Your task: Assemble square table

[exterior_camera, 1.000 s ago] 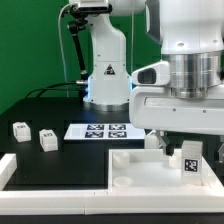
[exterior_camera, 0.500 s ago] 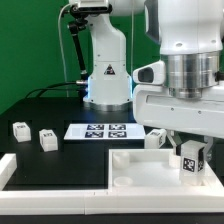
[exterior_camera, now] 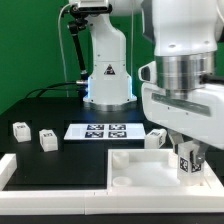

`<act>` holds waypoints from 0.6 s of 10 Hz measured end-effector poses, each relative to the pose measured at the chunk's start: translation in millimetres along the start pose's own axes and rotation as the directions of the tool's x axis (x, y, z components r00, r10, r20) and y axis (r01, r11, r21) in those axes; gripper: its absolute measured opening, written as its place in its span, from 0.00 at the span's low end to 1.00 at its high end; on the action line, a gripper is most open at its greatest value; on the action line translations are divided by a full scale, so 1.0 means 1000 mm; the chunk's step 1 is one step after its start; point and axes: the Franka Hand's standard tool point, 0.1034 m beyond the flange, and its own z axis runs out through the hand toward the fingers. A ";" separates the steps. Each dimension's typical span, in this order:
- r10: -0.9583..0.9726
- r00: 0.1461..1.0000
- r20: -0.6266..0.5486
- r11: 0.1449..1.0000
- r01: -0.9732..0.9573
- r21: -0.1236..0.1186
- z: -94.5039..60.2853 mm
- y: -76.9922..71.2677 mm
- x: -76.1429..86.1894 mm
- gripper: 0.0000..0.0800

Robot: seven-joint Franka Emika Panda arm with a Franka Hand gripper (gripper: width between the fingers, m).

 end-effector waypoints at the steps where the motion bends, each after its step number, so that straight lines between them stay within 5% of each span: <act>1: 0.152 0.988 0.025 0.988 -0.152 0.008 0.000 0.000 -0.002 0.36; 6: 0.637 0.767 0.073 0.769 -0.639 0.007 0.000 -0.001 -0.005 0.36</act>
Offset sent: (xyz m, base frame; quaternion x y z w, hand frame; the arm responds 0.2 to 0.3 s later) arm 0.0176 -0.0062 0.0046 0.0976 -0.0264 0.2850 0.9532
